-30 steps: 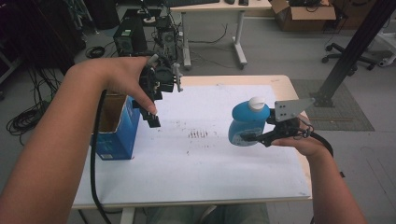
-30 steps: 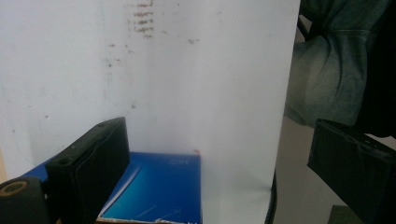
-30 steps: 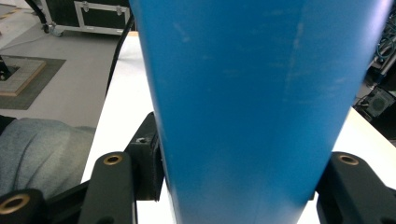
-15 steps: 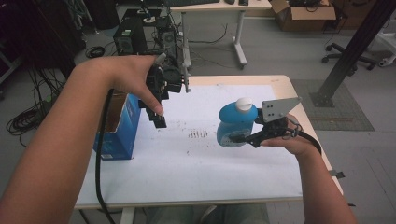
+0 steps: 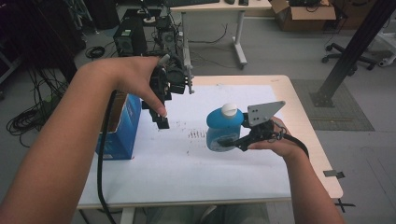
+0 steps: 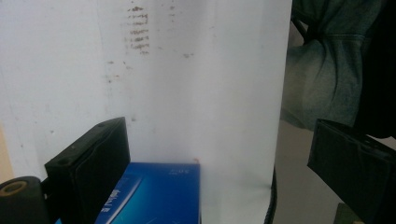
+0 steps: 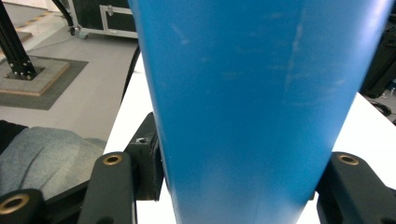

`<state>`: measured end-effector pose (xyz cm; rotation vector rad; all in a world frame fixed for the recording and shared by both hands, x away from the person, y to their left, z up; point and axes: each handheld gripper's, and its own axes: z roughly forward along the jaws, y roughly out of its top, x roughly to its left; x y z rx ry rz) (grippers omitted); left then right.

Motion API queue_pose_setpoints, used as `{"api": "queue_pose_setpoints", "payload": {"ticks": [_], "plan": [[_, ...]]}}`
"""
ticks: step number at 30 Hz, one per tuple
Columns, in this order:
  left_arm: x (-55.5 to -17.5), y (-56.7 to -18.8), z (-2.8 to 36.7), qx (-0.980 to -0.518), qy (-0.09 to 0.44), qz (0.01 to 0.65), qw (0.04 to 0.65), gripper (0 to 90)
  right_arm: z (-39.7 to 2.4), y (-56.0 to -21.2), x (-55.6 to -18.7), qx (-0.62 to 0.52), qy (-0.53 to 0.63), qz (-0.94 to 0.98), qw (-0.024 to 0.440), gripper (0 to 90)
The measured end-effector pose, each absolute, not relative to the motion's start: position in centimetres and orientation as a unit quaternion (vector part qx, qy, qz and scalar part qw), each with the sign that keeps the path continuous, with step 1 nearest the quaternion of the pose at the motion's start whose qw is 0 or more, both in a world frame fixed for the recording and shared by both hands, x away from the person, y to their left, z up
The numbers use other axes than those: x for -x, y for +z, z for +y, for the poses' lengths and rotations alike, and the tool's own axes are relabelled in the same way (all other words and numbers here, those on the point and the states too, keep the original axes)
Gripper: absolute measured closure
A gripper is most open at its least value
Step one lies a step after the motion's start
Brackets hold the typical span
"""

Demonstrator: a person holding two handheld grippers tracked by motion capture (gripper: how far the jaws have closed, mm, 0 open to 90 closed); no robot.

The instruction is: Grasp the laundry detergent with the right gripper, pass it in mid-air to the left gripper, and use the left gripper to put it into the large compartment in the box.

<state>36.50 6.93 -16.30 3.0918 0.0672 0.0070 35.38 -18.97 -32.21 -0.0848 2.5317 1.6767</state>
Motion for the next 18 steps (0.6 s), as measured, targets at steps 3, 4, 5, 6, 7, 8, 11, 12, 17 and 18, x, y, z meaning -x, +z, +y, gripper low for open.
{"api": "queue_pose_setpoints", "payload": {"ticks": [3, 4, 5, 6, 7, 8, 11, 12, 17, 18], "plan": [[-36.4, -16.4, 6.8, -0.999, 0.002, 0.022, 0.023, 5.6, -18.5, -32.8, -35.4, 0.025, 0.555, 0.831, 0.046, 44.0], [-36.4, -16.4, 6.8, -0.999, 0.002, 0.023, 0.023, 5.6, -18.4, -32.9, -35.4, 0.025, 0.554, 0.831, 0.047, 44.0], [-36.4, -16.4, 6.7, -0.999, 0.002, 0.022, 0.023, 5.6, -18.2, -33.1, -35.4, 0.025, 0.554, 0.831, 0.046, 44.0], [-36.4, -16.4, 6.6, -0.999, 0.002, 0.022, 0.023, 5.5, -18.0, -33.3, -35.4, 0.024, 0.555, 0.830, 0.044, 44.0], [-36.3, -16.4, 6.6, -0.999, 0.002, 0.022, 0.024, 5.5, -17.9, -33.4, -35.4, 0.023, 0.555, 0.831, 0.042, 44.0], [-36.3, -16.4, 6.5, -1.000, 0.003, 0.020, 0.024, 5.4, -17.8, -33.5, -35.4, 0.024, 0.555, 0.830, 0.042, 44.0], [-36.2, -16.6, 6.3, -1.000, 0.003, 0.017, 0.025, 5.4, -17.3, -33.9, -35.5, 0.023, 0.557, 0.829, 0.041, 44.0], [-36.1, -16.6, 6.2, -1.000, 0.002, 0.016, 0.025, 5.4, -17.3, -33.9, -35.5, 0.023, 0.557, 0.829, 0.042, 44.0], [-35.8, -16.7, 5.9, -1.000, 0.002, 0.013, 0.025, 5.4, -16.8, -34.4, -35.6, 0.021, 0.560, 0.827, 0.043, 44.0], [-35.8, -16.7, 5.9, -1.000, 0.003, 0.011, 0.026, 5.3, -16.7, -34.5, -35.6, 0.020, 0.560, 0.827, 0.042, 44.0]]}}
